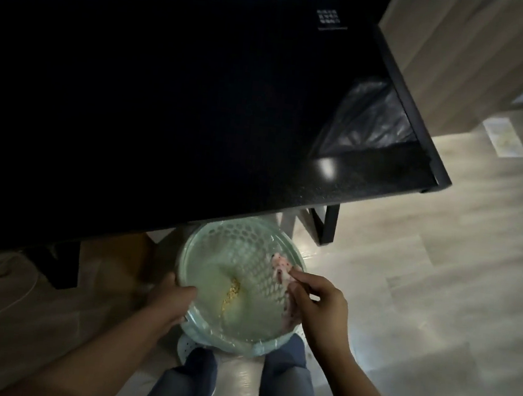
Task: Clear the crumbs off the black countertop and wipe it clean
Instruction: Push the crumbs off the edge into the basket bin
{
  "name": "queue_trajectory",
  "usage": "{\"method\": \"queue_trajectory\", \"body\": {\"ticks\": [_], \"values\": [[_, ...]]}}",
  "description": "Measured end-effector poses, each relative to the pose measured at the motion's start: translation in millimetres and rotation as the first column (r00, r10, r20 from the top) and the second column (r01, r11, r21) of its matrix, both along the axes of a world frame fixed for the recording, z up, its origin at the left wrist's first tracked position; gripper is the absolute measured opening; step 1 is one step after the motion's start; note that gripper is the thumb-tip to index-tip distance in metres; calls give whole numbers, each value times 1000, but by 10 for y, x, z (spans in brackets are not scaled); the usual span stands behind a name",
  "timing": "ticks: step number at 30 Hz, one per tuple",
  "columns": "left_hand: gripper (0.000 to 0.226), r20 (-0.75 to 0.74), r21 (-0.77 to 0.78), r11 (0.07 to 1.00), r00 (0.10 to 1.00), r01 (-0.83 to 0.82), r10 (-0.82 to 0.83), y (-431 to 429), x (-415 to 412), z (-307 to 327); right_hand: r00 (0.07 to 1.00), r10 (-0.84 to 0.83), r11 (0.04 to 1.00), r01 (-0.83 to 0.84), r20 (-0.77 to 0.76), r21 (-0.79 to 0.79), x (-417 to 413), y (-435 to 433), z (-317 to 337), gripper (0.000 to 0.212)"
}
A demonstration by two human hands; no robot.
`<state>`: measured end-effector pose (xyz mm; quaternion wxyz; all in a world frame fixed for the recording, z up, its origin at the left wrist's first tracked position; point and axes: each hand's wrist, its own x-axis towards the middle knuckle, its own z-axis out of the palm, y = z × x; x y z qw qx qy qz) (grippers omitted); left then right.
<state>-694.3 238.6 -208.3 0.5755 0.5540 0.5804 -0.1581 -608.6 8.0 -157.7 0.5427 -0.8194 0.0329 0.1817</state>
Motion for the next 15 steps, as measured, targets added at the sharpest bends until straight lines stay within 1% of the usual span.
{"method": "queue_trajectory", "body": {"ticks": [4,8,11,15], "values": [[37,-7,34,997,998,69,-69,-268,155,-100,993,-104,995,104,-46,-2,-84,-337,-157,28],[49,-8,54,993,994,110,-109,-661,361,-278,987,-128,992,125,-92,-32,19,-761,-379,23],[50,-54,84,984,987,157,-153,-989,537,-408,985,-138,990,133,-107,-55,197,-1129,-530,20],[48,-144,194,949,964,250,-224,-1390,782,-647,980,-170,985,165,-103,-56,460,-1598,-702,22]]}}
